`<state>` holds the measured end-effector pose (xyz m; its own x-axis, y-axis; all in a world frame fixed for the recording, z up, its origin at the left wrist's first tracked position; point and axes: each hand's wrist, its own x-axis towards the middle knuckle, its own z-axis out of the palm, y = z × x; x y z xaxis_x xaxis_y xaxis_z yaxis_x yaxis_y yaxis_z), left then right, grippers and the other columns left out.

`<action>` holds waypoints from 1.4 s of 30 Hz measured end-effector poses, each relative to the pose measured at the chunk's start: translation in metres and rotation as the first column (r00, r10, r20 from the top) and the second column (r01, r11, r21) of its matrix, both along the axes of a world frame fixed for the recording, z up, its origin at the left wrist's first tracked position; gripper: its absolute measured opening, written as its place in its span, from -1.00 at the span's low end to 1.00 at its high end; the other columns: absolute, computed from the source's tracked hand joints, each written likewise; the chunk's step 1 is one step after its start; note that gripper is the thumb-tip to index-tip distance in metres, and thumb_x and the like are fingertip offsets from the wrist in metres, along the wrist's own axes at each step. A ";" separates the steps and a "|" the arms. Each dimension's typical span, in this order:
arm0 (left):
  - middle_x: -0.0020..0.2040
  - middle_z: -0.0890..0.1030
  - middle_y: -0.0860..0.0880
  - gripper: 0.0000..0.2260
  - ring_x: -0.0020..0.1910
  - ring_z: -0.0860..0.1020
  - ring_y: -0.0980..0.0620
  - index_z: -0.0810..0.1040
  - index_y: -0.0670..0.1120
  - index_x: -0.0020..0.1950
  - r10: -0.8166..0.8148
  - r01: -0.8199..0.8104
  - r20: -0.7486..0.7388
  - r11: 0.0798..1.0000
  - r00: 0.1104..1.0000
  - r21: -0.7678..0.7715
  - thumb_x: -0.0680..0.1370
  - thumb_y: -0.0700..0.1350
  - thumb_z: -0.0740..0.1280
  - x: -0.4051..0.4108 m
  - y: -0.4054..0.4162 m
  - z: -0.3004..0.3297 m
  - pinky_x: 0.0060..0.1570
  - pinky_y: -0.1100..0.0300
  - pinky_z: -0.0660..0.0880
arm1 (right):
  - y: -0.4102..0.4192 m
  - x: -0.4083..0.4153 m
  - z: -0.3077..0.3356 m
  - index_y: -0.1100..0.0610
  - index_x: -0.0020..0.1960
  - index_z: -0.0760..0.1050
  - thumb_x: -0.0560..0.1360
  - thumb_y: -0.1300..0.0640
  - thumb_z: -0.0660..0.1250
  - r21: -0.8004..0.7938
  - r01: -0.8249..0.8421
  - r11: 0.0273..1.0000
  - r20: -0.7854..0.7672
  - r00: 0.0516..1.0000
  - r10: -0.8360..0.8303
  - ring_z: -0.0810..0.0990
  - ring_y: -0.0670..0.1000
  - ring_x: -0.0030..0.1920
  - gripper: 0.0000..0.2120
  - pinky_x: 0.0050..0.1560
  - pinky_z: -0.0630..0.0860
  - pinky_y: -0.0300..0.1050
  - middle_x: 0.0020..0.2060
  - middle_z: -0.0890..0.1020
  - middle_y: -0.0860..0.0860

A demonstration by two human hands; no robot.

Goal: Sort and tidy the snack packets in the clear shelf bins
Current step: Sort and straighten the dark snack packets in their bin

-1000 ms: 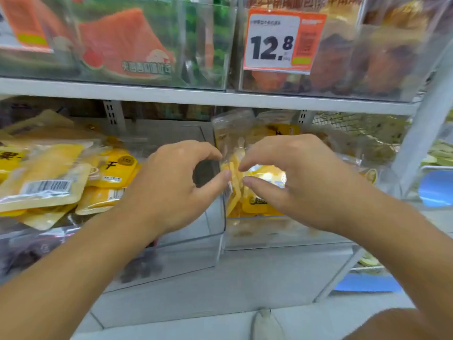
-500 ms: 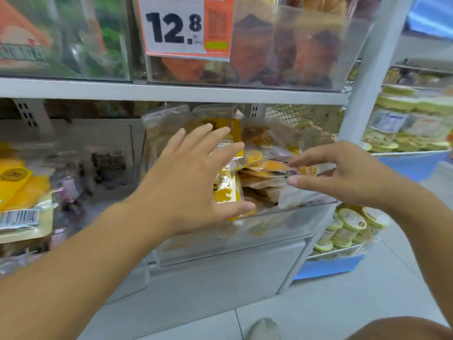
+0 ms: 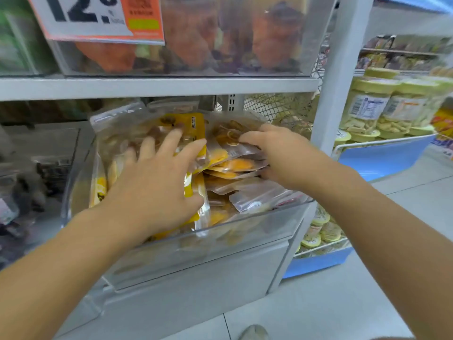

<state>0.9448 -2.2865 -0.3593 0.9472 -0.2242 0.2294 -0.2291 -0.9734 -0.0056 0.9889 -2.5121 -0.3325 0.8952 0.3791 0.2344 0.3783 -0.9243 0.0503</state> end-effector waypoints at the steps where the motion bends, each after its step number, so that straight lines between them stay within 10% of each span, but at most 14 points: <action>1: 0.61 0.06 -0.04 -0.22 0.49 0.19 -0.27 -0.02 0.25 0.58 -0.015 0.016 0.037 1.000 0.999 -0.012 0.42 0.33 0.22 -0.001 0.000 -0.001 0.40 -0.31 0.20 | 0.002 0.002 0.000 -0.11 0.29 0.44 0.41 0.33 0.40 -0.031 0.017 0.999 -0.007 1.000 -0.017 0.48 0.11 -0.04 -0.45 -0.10 0.47 -0.02 0.00 0.50 0.00; 10: 0.47 0.39 -0.07 -0.65 0.49 0.29 -0.23 0.44 0.15 0.33 -0.464 0.483 0.269 0.876 0.844 -0.006 0.57 0.19 0.19 0.012 -0.030 -0.010 0.40 -0.33 0.21 | -0.011 0.024 -0.009 0.01 -0.33 0.60 0.35 0.27 0.46 0.057 0.175 0.983 -0.005 0.985 -0.175 0.55 0.14 -0.30 -0.81 -0.38 0.37 -0.17 -0.38 0.54 0.01; 18: -0.06 0.57 0.06 -0.84 0.04 0.52 -0.04 0.43 -0.02 -0.15 -0.342 0.429 0.313 0.861 0.886 -0.273 0.61 -0.05 0.31 0.022 -0.030 -0.008 0.39 -0.09 0.30 | -0.031 -0.027 0.003 0.10 -0.11 0.73 0.44 0.18 0.51 0.360 -0.084 0.929 0.269 0.963 -0.017 0.64 0.07 -0.23 -0.96 -0.09 0.58 0.05 -0.28 0.71 0.01; 22: 0.39 0.50 -0.03 -0.83 0.40 0.41 -0.05 0.47 -0.02 -0.17 -0.243 0.352 0.298 0.847 0.923 -0.399 0.61 -0.13 0.35 0.021 -0.024 -0.008 0.33 0.08 0.33 | -0.041 -0.053 0.013 0.09 -0.06 0.71 0.48 0.20 0.48 0.640 -0.205 0.741 0.418 0.901 -0.112 0.64 -0.10 -0.21 -0.94 -0.11 0.62 -0.11 -0.23 0.69 -0.03; 26: 0.41 0.48 -0.01 -0.85 0.43 0.40 0.02 0.54 -0.01 -0.18 -0.221 0.325 0.269 0.833 0.937 -0.448 0.52 -0.09 0.48 0.021 -0.023 -0.006 0.29 0.18 0.32 | -0.033 -0.067 0.022 0.07 -0.04 0.57 0.59 0.21 0.36 0.906 -0.289 0.310 0.337 0.935 -0.114 0.69 0.09 -0.08 -0.93 -0.03 0.67 0.06 -0.09 0.67 0.09; 34: 0.25 0.60 0.07 -0.32 0.24 0.57 0.16 0.44 0.04 0.39 -0.394 0.433 0.306 0.290 0.867 -0.854 0.35 0.12 0.60 0.009 -0.026 -0.002 0.24 0.22 0.51 | 0.003 -0.058 0.004 0.13 -0.08 0.55 0.56 0.36 0.35 0.980 -0.126 0.156 0.096 0.977 0.189 0.72 0.11 -0.14 -0.85 -0.14 0.69 0.06 -0.20 0.69 0.10; 36: -0.04 0.69 0.03 -0.64 -0.08 0.64 0.07 0.63 0.00 0.17 -0.325 0.471 0.357 0.412 0.876 -0.780 0.43 0.03 0.57 0.013 -0.028 -0.005 -0.06 0.05 0.59 | 0.001 -0.057 0.009 0.11 -0.04 0.58 0.53 0.31 0.41 0.958 -0.125 0.259 0.050 0.960 0.276 0.71 0.12 -0.08 -0.88 -0.06 0.68 0.07 -0.13 0.71 0.09; 38: -0.24 0.63 0.02 -0.84 -0.27 0.54 0.07 0.66 -0.02 0.03 -0.263 0.510 0.439 0.522 0.859 -0.683 0.49 -0.05 0.53 0.013 -0.029 -0.010 -0.24 0.07 0.49 | -0.023 -0.060 0.022 0.05 0.05 0.61 0.43 0.14 0.54 0.825 -0.076 0.561 -0.007 0.989 0.146 0.69 -0.11 -0.11 -0.78 -0.05 0.65 -0.18 -0.11 0.71 -0.11; 40: -0.27 0.59 0.03 -0.88 -0.29 0.50 0.05 0.64 -0.01 0.05 -0.229 0.530 0.490 0.527 0.841 -0.664 0.53 -0.09 0.49 0.010 -0.030 -0.011 -0.28 0.11 0.44 | -0.055 -0.066 0.029 -0.01 0.01 0.65 0.31 0.03 0.62 0.490 0.060 0.870 -0.043 0.998 -0.045 0.55 -0.38 -0.27 -0.69 -0.20 0.45 -0.48 -0.28 0.64 -0.25; 42: -0.22 0.61 0.01 -0.84 -0.26 0.51 0.00 0.61 0.00 0.13 -0.249 0.529 0.472 0.514 0.846 -0.675 0.56 -0.11 0.45 0.009 -0.030 -0.010 -0.24 0.05 0.45 | -0.064 -0.068 0.022 -0.06 -0.06 0.68 0.32 0.02 0.62 0.204 0.137 0.969 -0.146 0.983 -0.108 0.47 -0.42 -0.31 -0.77 -0.32 0.32 -0.46 -0.30 0.59 -0.25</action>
